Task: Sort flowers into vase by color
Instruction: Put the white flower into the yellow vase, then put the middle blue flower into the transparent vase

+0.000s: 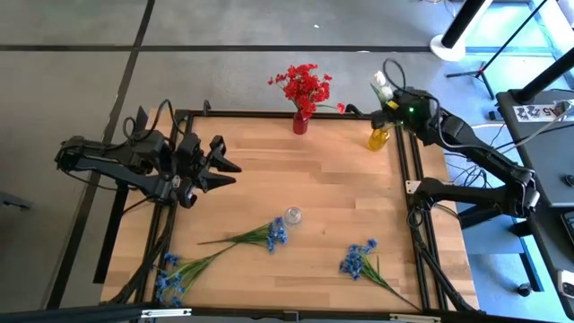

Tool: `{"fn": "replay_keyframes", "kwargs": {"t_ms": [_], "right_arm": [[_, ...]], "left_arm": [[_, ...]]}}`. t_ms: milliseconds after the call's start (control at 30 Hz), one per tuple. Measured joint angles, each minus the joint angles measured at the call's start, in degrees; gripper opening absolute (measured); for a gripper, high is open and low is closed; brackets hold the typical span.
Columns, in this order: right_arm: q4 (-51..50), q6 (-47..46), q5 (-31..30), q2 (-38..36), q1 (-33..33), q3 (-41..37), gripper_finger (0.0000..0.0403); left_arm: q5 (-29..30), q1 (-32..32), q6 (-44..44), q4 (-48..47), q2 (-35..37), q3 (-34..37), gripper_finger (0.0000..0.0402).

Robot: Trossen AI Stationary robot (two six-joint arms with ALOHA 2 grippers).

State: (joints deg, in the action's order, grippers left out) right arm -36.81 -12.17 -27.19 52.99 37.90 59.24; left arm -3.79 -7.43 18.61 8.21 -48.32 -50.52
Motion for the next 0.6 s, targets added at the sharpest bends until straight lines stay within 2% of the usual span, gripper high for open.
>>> {"fn": "replay_keyframes", "kwargs": {"t_ms": [167,367,467,600], "right_arm": [[-8.44,-3.65,1.37,0.14,0.01,1.29,0.02],[-19.91,-5.8,4.75,-0.24,-0.02,9.16,0.0302],[-22.52,-5.82,7.87,-0.66,-0.06,13.53,0.0326],[-24.19,-6.69,14.08,-1.27,-0.07,17.92,0.033]], "left_arm": [[0.03,-0.55,0.14,0.38,-1.02,-0.02,0.0137],[0.75,-0.54,5.91,0.21,-4.66,-0.02,0.0137],[2.7,-0.75,10.12,-2.36,-7.07,-0.02,0.0137],[2.85,-3.9,16.49,-11.02,-10.48,-0.02,0.0137]]}}
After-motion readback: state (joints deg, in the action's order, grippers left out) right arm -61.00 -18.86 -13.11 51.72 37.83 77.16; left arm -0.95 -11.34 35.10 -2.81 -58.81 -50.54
